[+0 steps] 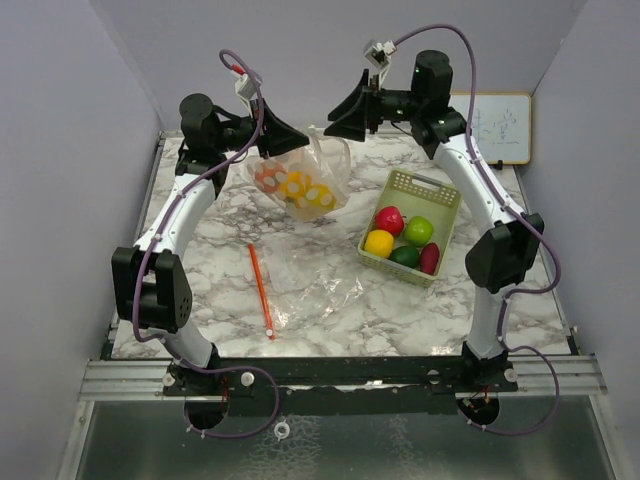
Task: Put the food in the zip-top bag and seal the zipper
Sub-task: Zip the zipper food storage bag at the center of the board, then place the zipper food storage bag at the center of the board.
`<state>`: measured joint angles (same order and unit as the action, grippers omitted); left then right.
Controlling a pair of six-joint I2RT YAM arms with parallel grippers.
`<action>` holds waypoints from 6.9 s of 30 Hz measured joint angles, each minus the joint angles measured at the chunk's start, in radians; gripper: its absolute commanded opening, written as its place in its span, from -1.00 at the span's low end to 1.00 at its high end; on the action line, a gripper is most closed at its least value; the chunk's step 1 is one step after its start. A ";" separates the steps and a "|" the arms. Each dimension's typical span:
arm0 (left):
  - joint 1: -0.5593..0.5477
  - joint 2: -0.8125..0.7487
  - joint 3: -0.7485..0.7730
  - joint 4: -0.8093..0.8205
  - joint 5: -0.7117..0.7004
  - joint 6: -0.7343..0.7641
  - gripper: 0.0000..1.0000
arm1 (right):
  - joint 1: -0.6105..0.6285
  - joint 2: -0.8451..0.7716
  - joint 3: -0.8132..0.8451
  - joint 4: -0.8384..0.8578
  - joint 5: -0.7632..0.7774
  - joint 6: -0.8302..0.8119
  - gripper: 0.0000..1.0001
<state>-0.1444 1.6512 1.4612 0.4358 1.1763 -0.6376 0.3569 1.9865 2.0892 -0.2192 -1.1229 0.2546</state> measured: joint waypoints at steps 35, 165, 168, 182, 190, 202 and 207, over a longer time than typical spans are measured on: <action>-0.019 0.005 0.018 -0.124 -0.019 0.080 -1.00 | 0.062 0.058 0.029 0.161 -0.056 0.164 -0.55; 0.086 0.150 -0.046 0.864 0.092 -0.721 -1.00 | 0.068 -0.030 -0.018 -0.394 -0.025 -0.238 -0.90; 0.124 0.143 -0.066 0.819 0.076 -0.695 -1.00 | 0.067 -0.051 -0.051 -0.434 0.060 -0.271 -0.91; 0.254 0.110 -0.179 0.523 0.044 -0.535 -1.00 | 0.069 -0.108 -0.192 -0.546 0.554 -0.289 -0.92; 0.296 0.118 -0.179 0.478 0.014 -0.536 -1.00 | 0.070 -0.106 -0.192 -0.578 0.579 -0.282 0.08; 0.358 0.168 -0.172 0.490 -0.045 -0.563 0.98 | 0.051 -0.112 -0.194 -0.535 0.500 -0.151 0.99; 0.379 0.171 -0.134 0.412 -0.049 -0.522 0.98 | 0.146 -0.105 -0.228 -0.549 0.539 -0.146 0.99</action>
<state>0.2344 1.8217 1.3270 0.8474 1.1275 -1.1599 0.5034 1.8812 1.8614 -0.7681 -0.5838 0.1085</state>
